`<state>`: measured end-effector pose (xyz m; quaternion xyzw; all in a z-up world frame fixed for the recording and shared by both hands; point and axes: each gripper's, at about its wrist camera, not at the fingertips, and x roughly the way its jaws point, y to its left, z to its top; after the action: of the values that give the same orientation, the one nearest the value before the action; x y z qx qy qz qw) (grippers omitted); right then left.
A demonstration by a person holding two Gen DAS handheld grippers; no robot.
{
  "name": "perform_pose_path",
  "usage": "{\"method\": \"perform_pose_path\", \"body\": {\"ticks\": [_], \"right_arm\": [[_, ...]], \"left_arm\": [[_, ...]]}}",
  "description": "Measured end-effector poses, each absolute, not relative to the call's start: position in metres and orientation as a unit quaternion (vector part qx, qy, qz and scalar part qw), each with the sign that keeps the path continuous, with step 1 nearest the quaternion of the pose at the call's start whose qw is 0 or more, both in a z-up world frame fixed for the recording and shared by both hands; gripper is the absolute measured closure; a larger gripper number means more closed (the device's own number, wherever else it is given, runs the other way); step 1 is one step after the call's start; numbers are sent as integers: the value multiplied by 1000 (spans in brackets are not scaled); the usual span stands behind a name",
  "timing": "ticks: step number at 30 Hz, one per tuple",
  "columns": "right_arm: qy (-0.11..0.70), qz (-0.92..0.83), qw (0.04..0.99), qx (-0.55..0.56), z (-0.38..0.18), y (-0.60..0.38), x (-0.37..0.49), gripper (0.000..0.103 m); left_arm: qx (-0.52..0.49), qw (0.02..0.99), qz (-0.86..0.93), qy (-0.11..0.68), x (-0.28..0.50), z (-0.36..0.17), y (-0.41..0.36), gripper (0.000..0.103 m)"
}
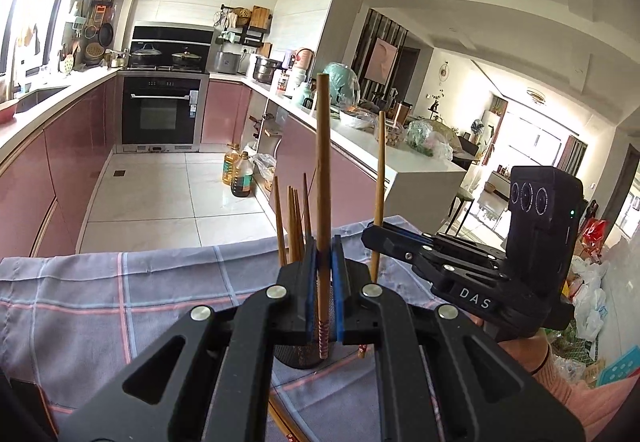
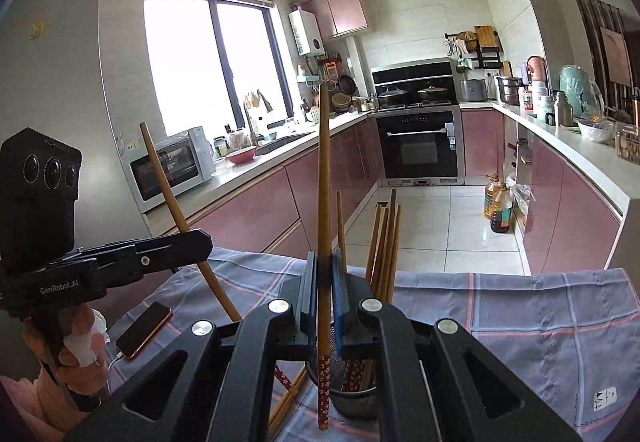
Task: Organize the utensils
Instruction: 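Lift both chopsticks upright and carry them over the mesh cup, then lower the chopsticks into the mesh cup and open both grippers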
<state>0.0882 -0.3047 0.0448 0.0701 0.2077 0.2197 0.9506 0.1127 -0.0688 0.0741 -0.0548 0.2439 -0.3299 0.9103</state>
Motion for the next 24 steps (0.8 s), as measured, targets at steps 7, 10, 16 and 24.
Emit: {"method": "perform_pose_path", "body": {"ticks": [7, 10, 16, 24], "right_arm": [[195, 213, 955, 74, 50, -304, 100, 97], [192, 209, 956, 76, 49, -304, 104, 97], [191, 199, 958, 75, 42, -302, 112, 97], [209, 189, 957, 75, 24, -300, 120, 97]], "left_arm": [[-57, 913, -331, 230, 120, 85, -76, 96], [-50, 917, -325, 226, 122, 84, -80, 96], [-34, 918, -311, 243, 133, 74, -90, 96], [-7, 910, -306, 278, 143, 56, -102, 96]]}}
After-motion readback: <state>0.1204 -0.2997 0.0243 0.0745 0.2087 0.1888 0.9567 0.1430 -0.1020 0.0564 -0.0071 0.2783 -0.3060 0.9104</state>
